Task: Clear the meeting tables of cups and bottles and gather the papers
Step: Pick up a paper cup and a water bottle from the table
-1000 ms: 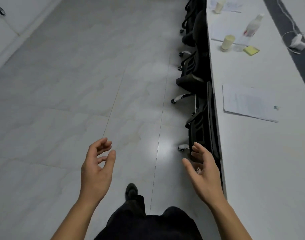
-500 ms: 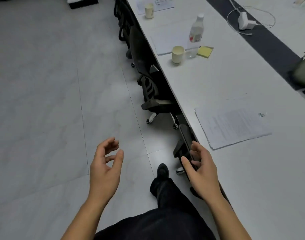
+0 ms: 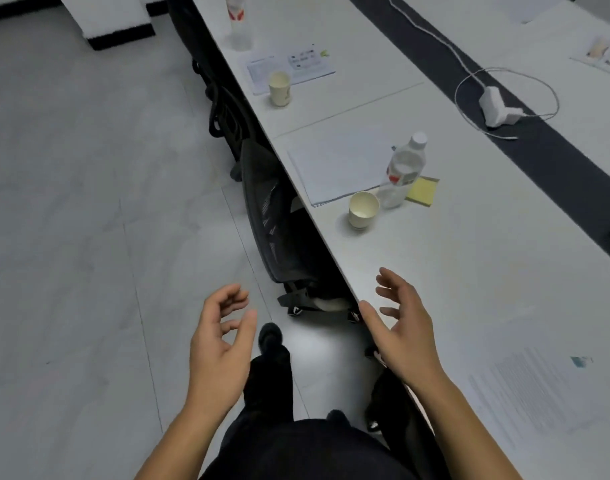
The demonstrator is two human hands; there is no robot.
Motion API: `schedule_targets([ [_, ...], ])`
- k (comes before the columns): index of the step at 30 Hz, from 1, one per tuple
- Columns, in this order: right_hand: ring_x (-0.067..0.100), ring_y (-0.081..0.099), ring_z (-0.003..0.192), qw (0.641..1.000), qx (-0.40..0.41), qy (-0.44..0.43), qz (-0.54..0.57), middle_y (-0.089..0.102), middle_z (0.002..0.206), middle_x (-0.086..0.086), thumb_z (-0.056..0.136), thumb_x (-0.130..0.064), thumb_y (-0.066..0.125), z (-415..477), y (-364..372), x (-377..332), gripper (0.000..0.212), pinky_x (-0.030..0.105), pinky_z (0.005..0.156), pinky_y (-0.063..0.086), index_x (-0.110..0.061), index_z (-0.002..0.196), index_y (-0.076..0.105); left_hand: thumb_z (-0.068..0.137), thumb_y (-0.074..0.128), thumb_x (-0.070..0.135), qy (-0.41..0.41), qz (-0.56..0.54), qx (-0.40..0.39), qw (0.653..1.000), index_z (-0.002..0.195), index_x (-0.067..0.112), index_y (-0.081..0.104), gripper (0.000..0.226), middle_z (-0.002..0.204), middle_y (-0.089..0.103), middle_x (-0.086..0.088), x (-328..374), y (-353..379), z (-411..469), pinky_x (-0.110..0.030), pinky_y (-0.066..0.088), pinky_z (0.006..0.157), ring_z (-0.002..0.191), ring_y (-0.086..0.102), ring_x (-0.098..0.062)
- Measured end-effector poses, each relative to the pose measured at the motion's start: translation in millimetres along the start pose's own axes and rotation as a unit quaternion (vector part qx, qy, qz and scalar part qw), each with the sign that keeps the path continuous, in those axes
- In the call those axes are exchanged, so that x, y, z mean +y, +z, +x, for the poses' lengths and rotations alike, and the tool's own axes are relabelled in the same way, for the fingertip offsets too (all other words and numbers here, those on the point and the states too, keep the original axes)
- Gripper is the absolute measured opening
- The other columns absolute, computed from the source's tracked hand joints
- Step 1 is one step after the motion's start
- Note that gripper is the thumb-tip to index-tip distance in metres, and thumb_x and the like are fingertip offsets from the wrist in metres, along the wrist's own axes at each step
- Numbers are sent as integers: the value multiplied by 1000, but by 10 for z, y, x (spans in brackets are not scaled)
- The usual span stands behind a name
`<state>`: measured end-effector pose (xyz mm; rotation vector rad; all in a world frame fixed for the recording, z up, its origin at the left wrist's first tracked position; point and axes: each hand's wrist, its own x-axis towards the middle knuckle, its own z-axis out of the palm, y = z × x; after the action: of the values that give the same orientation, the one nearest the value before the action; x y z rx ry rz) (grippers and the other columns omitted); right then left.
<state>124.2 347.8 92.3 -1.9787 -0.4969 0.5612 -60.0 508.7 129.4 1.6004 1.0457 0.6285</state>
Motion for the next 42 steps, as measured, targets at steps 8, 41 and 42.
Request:
schedule_targets([
  [8, -4, 55, 118, 982, 164, 95, -15, 54, 137, -15, 91, -26, 70, 957, 249, -270, 58, 23, 92, 52, -33, 142, 45, 94, 63, 12, 41, 46, -274, 960, 122, 40, 53, 41, 121, 62, 11, 88, 543, 1959, -19, 49, 91, 112, 60, -5],
  [41, 1, 58, 114, 948, 246, 186, 73, 56, 124, -30, 78, -48, 81, 2182, -363, 66, 70, 30, 93, 52, -39, 133, 39, 71, 87, 36, 22, 162, -289, 943, 124, 35, 51, 64, 121, 60, 13, 85, 2266, 2844, -26, 50, 85, 104, 62, -12],
  [42, 0, 59, 113, 943, 262, 185, 87, 55, 122, -32, 77, -49, 82, 2080, -347, -11, 70, 29, 92, 53, -41, 132, 38, 71, 87, 35, 27, 141, -279, 949, 125, 32, 52, 64, 123, 59, 12, 179, 2200, 2837, -23, 50, 84, 103, 62, -9],
])
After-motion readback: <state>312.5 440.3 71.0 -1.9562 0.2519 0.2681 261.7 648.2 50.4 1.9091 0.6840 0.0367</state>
